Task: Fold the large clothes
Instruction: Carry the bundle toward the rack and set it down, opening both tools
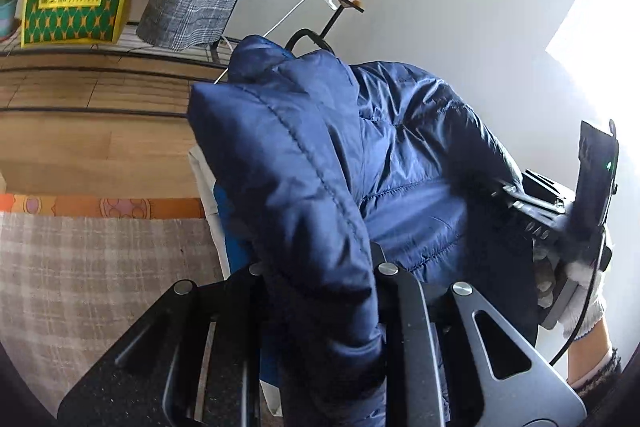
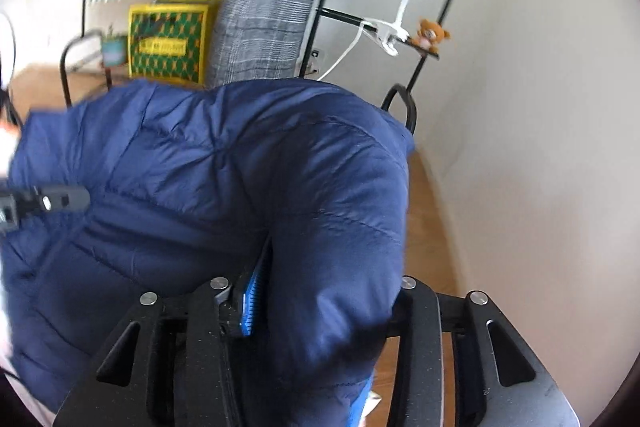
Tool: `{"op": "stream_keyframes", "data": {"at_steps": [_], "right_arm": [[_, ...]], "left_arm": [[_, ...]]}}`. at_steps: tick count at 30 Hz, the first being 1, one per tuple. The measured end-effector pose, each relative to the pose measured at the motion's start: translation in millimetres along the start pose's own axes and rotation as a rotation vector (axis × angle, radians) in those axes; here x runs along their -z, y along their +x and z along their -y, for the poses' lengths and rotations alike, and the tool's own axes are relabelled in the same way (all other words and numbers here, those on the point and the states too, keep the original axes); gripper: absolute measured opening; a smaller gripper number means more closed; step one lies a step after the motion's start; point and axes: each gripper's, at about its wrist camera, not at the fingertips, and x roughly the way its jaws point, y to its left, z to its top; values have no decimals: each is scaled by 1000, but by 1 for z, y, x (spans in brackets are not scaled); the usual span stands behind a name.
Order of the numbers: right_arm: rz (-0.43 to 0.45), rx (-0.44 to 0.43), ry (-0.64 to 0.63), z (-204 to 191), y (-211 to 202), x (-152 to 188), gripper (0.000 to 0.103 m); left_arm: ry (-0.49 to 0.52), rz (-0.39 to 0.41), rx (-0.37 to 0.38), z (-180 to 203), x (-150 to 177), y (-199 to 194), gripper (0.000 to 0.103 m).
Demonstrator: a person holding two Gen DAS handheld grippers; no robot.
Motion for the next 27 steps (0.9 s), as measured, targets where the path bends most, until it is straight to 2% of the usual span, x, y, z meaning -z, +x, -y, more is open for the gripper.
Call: {"op": "stream_keyframes", "data": {"at_steps": [2, 4, 5, 6, 9, 10, 12, 15, 17, 19, 21, 27], "right_arm": [[7, -5, 79, 14, -4, 0, 44], [28, 44, 124, 26, -14, 8, 47], [54, 100, 155, 32, -23, 15, 51], [73, 115, 191, 37, -32, 20, 61], [123, 51, 287, 43, -58, 41, 62], [116, 29, 285, 38, -64, 50, 62], [91, 10, 259, 24, -72, 67, 62], [62, -34, 269, 8, -84, 100, 62], [44, -28, 265, 0, -91, 123, 62], [42, -19, 276, -3, -100, 138, 62], [46, -15, 281, -5, -113, 146, 62], [108, 2, 275, -11, -171, 131, 62]], "left_arm": [[-6, 0, -12, -2, 2, 1, 18], [-28, -7, -18, -5, 4, 2, 19], [-40, -9, -16, -7, 3, 3, 21], [-46, -8, -22, -7, 2, 3, 29], [-75, 8, -60, -9, 1, 1, 41], [-87, 8, -62, -11, 0, 0, 43], [-110, 23, -81, -15, -4, -7, 54], [-121, 88, -148, -25, -13, -29, 55], [-121, 98, -208, -32, -19, -39, 55], [-129, 100, -214, -36, -20, -54, 55], [-105, 120, -229, -31, -19, -77, 55], [-7, 153, -242, 3, -18, -156, 55]]}}
